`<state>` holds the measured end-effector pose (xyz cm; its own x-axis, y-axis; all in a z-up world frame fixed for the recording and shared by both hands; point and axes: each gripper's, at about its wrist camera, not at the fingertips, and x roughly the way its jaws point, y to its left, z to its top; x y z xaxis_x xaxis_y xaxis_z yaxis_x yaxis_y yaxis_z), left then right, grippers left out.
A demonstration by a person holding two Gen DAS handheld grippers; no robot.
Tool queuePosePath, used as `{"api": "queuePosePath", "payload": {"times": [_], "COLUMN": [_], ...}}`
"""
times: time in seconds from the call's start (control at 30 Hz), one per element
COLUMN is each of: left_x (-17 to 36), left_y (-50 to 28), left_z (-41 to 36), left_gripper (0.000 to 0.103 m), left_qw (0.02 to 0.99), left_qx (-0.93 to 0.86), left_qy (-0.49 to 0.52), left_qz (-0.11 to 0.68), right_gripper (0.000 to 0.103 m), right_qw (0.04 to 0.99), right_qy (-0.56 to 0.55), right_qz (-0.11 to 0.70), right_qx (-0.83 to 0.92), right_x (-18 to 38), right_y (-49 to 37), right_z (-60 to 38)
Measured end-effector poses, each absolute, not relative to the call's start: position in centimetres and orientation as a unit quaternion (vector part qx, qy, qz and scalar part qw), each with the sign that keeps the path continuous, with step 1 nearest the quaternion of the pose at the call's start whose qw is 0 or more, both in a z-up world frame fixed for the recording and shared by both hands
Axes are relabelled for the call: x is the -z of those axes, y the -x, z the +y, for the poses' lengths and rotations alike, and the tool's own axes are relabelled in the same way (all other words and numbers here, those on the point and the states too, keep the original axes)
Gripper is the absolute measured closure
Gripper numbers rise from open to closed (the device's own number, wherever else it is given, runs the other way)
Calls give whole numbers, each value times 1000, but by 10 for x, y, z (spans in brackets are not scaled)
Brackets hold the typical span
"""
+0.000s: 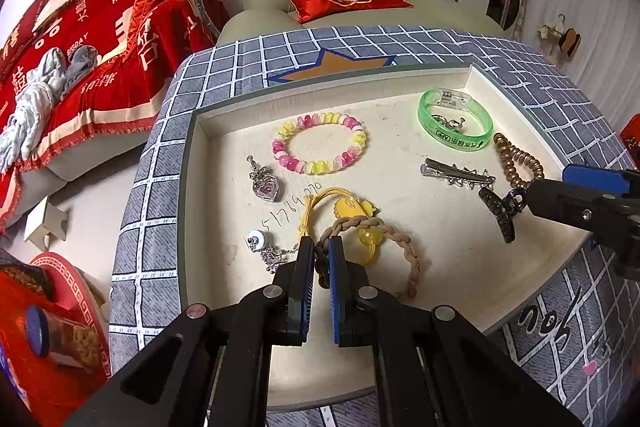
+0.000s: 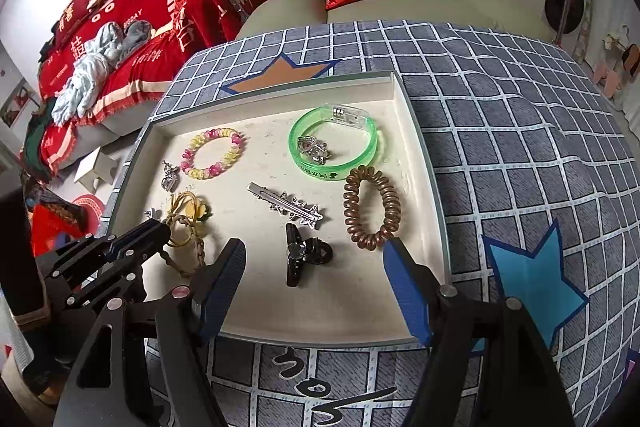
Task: Organize jewelry
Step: 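Open the right tool to drop the claw clip while the left tool releases the bracelet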
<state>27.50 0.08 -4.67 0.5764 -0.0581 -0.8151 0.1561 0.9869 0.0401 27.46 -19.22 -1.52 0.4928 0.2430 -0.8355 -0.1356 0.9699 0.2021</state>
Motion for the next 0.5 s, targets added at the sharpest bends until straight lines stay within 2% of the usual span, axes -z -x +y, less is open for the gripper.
{"api": "queuePosePath", "payload": {"times": [0.2, 0.23, 0.27, 0.3, 0.37, 0.5], "left_x": [45, 45, 44, 43, 37, 37], "left_y": [-274, -274, -274, -273, -270, -276], "left_z": [0, 0, 0, 0, -1, -5], "left_gripper": [80, 74, 23, 0, 0, 0], "left_qw": [889, 889, 889, 890, 904, 903], "left_qx": [62, 62, 61, 58, 54, 60], "left_qy": [-53, -53, -54, -53, -55, -62], "left_qz": [451, 451, 451, 449, 421, 422], "right_gripper": [28, 28, 28, 28, 28, 28], "right_qw": [865, 865, 865, 865, 866, 867], "right_qy": [-57, -58, -59, -60, -61, -62], "right_qz": [487, 487, 486, 486, 484, 483], "right_qx": [-109, -109, -108, -108, -108, -106], "right_x": [11, 10, 10, 9, 8, 6], "right_y": [-272, -272, -271, -271, -271, -270], "right_z": [-197, -197, -198, -198, -200, -202]}}
